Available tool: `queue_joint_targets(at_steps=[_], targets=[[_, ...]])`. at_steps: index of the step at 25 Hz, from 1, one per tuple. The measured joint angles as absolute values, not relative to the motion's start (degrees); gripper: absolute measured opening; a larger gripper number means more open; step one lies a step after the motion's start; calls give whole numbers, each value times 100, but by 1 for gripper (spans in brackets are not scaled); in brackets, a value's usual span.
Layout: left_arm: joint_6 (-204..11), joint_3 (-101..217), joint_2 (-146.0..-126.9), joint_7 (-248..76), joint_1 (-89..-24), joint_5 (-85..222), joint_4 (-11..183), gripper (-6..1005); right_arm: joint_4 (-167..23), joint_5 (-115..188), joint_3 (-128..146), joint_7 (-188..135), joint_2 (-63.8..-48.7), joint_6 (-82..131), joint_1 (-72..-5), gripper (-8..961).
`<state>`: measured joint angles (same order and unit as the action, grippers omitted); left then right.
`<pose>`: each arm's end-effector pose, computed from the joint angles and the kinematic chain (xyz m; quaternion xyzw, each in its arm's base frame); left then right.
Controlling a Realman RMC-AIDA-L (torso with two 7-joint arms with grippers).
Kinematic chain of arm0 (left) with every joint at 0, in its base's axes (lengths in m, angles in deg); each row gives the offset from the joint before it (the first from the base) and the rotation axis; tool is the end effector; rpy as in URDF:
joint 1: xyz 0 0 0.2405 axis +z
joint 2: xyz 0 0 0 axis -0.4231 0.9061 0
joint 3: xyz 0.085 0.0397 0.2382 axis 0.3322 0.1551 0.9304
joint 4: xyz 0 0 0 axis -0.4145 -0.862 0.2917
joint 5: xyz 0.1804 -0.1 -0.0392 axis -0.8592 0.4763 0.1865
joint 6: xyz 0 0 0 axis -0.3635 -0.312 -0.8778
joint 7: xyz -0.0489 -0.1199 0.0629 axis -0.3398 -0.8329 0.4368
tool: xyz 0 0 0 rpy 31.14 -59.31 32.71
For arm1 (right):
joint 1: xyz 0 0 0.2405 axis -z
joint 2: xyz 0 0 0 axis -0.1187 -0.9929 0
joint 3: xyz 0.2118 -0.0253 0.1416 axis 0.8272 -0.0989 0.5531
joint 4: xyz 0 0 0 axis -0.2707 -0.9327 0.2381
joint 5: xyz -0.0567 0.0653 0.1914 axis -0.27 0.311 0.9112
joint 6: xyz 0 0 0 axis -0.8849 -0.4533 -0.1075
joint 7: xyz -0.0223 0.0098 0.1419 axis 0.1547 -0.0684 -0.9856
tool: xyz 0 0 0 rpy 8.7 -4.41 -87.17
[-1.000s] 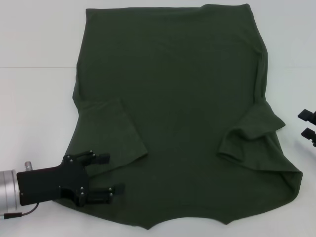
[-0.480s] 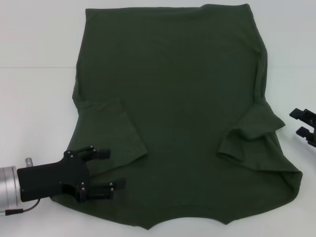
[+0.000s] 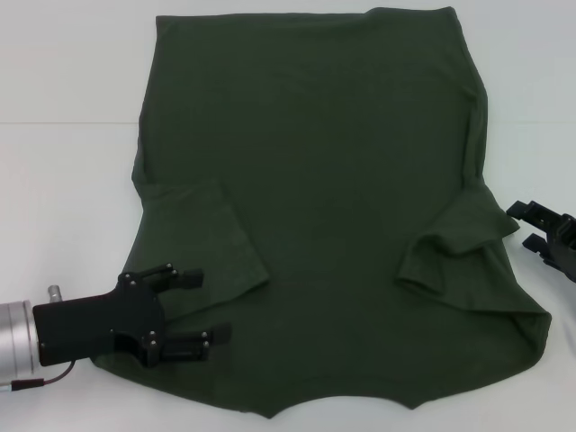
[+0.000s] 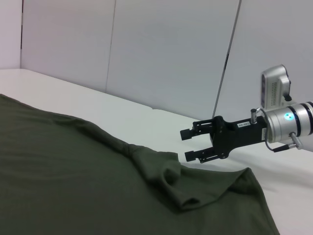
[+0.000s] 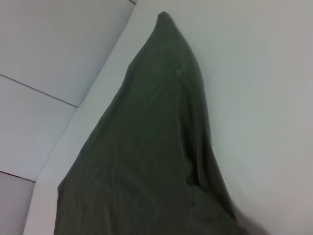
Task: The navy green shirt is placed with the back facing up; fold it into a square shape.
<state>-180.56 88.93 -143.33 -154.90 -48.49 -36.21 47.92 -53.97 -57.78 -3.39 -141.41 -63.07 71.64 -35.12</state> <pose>-0.2894 0.2913 -0.0078 -0.9404 -0.1865 -0.2393 0.1535 0.3651 0.3452 0.0001 -0.5433 0.6982 0.3673 0.2872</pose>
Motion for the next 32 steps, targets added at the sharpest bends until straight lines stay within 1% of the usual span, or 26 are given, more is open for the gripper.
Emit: queue_joint_targets(at_steps=[12,29,32], targets=[[-18092,8893,-14332,-15492,-4842,-3622,4792,907,-5565,-5780,-343,-14016,-6311,6803,-3761,776],[-18105,8893,-14332,-15500,-4824,-3622,4775,907,-5713,-5775,-343,-13857,-6311,6600,-3945,775],[-18104,8894,-14332,-15501,-4823,-3622,4775,907,-5713,-5773,-343,-13876,-6311,6593,-3945,726]])
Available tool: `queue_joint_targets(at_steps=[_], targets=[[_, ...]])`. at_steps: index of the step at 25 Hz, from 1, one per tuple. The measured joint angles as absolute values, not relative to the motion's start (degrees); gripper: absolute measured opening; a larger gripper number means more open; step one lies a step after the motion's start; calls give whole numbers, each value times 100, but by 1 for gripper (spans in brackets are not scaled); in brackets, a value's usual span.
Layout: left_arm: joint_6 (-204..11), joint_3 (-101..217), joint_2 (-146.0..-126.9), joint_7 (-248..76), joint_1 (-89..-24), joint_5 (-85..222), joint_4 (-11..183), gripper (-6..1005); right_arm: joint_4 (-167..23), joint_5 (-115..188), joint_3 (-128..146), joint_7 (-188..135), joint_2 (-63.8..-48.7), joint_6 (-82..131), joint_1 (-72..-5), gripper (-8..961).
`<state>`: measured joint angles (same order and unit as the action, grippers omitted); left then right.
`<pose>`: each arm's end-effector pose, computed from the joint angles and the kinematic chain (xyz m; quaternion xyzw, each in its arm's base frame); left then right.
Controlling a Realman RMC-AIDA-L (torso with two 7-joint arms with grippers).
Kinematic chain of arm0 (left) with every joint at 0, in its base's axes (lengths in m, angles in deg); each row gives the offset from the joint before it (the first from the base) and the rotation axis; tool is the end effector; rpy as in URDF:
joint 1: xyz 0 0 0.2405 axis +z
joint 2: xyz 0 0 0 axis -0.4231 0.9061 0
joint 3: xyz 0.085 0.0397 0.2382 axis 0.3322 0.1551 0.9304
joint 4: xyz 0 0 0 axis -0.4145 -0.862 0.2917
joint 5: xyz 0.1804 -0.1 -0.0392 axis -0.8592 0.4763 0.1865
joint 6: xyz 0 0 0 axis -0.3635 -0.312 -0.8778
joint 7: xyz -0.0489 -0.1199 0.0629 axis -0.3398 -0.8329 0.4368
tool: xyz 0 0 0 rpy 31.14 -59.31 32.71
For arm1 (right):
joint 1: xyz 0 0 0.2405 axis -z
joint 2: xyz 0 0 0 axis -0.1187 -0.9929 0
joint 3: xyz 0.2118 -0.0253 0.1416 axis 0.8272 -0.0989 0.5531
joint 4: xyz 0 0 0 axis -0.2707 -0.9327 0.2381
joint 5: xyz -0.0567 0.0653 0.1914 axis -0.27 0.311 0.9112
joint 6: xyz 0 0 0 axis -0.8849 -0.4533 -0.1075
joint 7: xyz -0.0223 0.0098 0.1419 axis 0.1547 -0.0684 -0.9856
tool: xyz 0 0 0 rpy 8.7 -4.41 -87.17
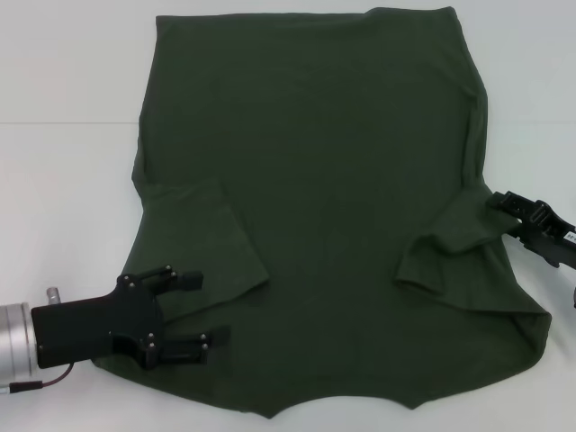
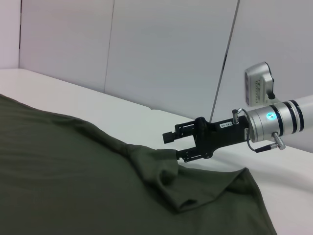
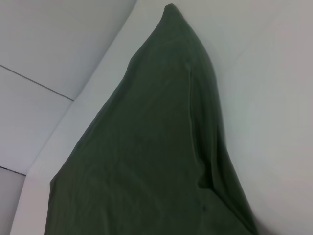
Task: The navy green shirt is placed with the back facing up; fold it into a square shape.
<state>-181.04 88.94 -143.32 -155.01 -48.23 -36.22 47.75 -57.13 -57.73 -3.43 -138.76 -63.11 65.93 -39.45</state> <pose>-0.2898 0.2894 -0.0072 -0.9404 -0.1872 -0.2405 0.1511 0.3511 0.3672 -0.0124 -0.5566 0.6908 0.3497 0.3012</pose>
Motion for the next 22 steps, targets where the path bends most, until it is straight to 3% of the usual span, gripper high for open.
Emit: queue_joint_targets(at_steps=[14,16,22], targets=[[-18118,8893,-14332,-15501,-4797,-3617,4772,908,-5787,-5803,-407,-13859,-6311,6446,-3983,447],[-18122,8893,-14331,-15501,-4797,-3615,4768,908,-5788,-5805,-475,-13859,-6311,6453,-3982,204],[-18122,8894,-14332,-15501,-4781,-3613,4771,908,-5780,-5778,-497,-13797,-6311,6487,-3976,65]])
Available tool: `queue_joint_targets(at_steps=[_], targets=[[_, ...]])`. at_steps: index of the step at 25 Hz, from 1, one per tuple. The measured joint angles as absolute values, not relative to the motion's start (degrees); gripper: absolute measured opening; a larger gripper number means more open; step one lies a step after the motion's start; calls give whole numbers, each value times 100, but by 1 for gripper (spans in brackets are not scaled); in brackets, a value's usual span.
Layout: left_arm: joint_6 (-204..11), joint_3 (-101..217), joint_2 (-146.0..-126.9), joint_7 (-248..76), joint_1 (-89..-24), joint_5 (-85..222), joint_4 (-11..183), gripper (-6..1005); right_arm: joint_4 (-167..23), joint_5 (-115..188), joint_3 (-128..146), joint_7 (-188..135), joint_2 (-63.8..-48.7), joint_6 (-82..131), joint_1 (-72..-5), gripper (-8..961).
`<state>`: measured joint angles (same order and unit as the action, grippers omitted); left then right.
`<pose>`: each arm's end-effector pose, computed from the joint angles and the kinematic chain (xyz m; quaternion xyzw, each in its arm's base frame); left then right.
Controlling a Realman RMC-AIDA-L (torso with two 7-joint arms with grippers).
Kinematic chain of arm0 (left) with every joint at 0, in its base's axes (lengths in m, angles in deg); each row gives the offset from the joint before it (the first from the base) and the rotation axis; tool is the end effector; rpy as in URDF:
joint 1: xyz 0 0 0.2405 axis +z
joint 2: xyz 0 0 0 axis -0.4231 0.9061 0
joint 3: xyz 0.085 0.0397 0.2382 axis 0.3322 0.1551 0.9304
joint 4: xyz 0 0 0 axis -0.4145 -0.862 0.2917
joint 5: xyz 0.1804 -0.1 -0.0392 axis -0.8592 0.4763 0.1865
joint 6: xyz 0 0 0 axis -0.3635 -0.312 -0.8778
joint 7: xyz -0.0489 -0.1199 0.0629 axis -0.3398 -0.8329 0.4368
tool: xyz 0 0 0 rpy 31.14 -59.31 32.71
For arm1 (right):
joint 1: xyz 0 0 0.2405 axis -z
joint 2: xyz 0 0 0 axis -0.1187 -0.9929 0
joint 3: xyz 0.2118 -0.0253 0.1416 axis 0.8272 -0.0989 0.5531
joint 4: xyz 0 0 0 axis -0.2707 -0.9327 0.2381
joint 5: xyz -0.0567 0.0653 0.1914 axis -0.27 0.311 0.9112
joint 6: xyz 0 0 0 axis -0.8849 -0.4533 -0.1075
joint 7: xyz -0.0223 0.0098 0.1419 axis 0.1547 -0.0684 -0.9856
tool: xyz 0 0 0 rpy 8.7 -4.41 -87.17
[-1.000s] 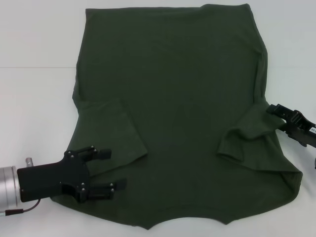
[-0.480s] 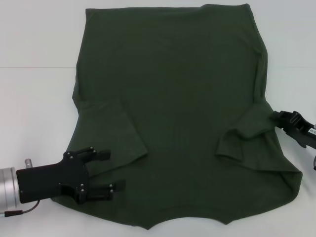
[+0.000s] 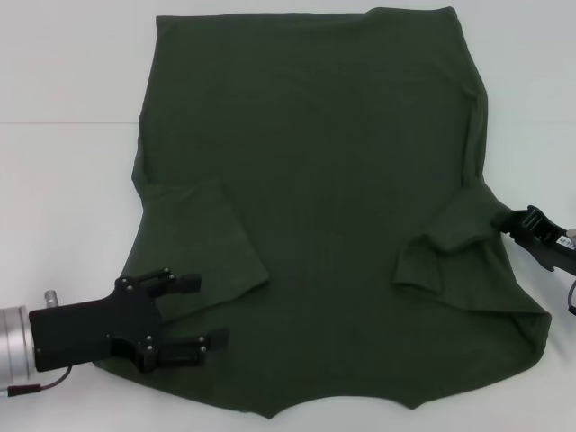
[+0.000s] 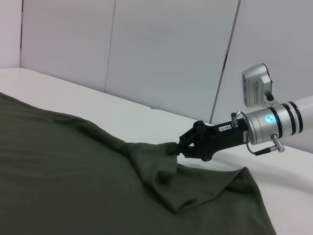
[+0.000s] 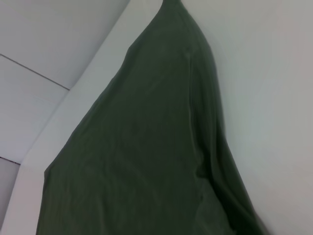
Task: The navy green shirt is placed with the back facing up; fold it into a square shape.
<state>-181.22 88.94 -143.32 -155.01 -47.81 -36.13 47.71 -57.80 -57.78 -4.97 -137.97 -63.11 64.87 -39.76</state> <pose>-0.2915 0.2872 -0.0070 -0.9396 -0.1899 -0.2412 0.1513 0.3499 0.3674 -0.0178 -0.5678 0.6884 0.3352 0.3022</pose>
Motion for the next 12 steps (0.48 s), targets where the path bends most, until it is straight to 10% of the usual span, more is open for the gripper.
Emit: queue_joint_targets(at_steps=[12], targets=[[-18128,8893,-14331,-15501,-4756,-3613,4792,907,-5745,-4991,-418,-13428,-6284,7107,-3680,21]])
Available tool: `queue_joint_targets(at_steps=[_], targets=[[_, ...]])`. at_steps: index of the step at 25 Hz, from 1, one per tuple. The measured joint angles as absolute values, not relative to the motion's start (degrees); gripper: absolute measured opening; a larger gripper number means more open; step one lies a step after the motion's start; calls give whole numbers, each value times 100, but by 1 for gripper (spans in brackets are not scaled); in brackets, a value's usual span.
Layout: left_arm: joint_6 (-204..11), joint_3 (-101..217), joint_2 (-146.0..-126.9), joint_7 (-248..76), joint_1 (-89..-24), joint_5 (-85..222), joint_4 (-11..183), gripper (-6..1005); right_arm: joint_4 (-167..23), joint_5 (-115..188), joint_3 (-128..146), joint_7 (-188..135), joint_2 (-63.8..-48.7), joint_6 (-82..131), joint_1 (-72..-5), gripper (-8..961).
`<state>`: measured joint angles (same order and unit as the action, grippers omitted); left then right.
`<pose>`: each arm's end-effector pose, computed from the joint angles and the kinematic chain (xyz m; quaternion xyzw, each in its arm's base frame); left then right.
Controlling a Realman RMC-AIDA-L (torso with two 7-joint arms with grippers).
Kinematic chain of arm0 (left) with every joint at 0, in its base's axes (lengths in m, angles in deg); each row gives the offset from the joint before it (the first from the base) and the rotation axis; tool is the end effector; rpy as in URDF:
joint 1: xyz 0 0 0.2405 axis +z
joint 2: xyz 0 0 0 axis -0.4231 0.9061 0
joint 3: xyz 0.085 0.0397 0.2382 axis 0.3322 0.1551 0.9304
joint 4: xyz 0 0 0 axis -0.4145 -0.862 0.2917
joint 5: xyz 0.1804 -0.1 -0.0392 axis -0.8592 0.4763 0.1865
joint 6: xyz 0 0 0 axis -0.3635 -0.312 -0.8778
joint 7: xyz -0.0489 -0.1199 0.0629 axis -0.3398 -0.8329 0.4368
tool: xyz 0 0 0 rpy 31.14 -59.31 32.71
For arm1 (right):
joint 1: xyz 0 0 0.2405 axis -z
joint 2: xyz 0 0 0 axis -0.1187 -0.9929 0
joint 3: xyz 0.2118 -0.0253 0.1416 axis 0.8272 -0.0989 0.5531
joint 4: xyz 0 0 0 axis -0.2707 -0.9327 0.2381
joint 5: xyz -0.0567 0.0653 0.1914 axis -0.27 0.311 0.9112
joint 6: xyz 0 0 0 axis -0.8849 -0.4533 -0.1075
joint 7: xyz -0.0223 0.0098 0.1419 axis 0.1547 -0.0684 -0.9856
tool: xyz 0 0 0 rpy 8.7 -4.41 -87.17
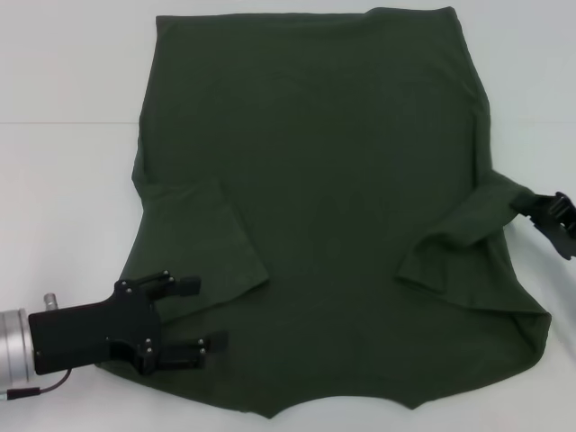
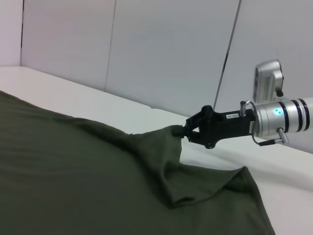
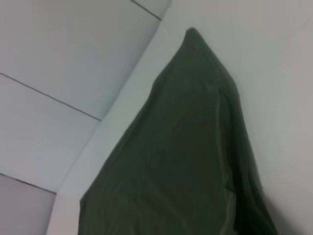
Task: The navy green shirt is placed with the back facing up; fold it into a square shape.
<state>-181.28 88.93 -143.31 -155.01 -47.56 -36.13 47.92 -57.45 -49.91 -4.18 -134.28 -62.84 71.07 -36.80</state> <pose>-0.2928 0.2854 -0.0076 -0.9389 -0.1931 -0.2419 0.1505 0.3523 0.3575 -0.0021 -0.5499 0.6718 0.3993 0.2946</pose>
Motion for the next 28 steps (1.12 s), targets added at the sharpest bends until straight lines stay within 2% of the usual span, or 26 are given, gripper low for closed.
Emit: queue_joint_targets(at_steps=[10,17,28], targets=[[-18185,8885,-14331,-15501,-4749,-3613,4792,907,-5724,-4534,-413,-13408,-6184,7428,-3543,22],[-18191,8884,-14331,-15501,-4732,-3613,4792,907,-5726,-4511,-441,-13450,-6151,7292,-3762,23],[-18193,8885,-14347,-15501,-4687,-3613,4793,908,-5782,-4537,-587,-13415,-6295,6722,-4268,20]])
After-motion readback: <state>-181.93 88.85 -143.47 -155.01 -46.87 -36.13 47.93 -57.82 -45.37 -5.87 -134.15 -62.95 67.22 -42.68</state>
